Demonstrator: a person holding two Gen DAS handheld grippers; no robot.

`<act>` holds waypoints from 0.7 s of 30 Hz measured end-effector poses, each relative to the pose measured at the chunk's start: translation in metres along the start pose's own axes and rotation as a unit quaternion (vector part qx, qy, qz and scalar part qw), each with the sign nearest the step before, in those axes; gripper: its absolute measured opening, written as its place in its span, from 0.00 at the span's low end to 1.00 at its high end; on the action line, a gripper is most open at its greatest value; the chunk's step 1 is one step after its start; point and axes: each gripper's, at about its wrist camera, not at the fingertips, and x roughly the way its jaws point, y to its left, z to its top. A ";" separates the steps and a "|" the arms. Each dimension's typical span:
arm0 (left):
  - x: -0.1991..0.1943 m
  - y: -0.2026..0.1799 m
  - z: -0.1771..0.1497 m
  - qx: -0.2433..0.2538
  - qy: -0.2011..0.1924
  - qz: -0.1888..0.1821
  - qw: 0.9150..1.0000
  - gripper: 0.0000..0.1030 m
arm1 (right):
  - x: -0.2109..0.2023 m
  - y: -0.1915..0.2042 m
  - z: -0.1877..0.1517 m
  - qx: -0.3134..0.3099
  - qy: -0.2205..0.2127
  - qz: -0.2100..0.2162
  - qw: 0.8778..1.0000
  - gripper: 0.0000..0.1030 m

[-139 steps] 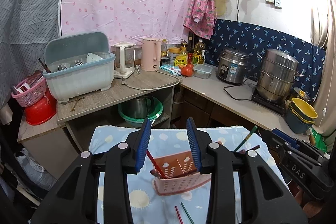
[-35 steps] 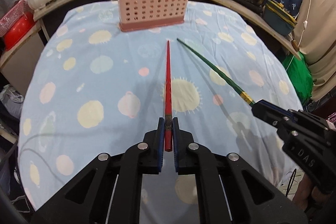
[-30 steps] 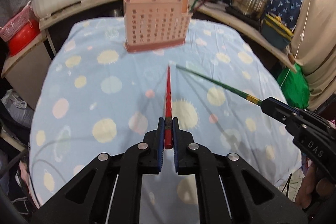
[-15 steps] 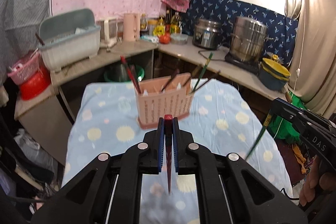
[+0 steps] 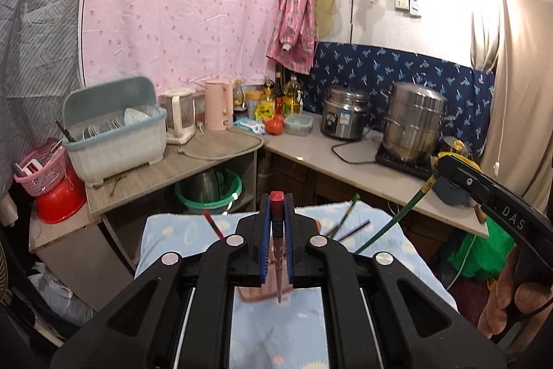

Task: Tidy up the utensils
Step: 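Lift both held chopsticks upright and lower them into the pink basket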

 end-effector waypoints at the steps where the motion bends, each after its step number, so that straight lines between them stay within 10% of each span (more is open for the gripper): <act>1: 0.004 0.001 0.008 0.000 -0.004 0.002 1.000 0.07 | 0.006 0.000 0.006 0.006 -0.008 0.002 1.000 0.07; 21: 0.087 0.018 0.044 0.002 -0.006 0.028 1.000 0.07 | 0.121 0.011 0.013 0.027 0.010 -0.004 1.000 0.07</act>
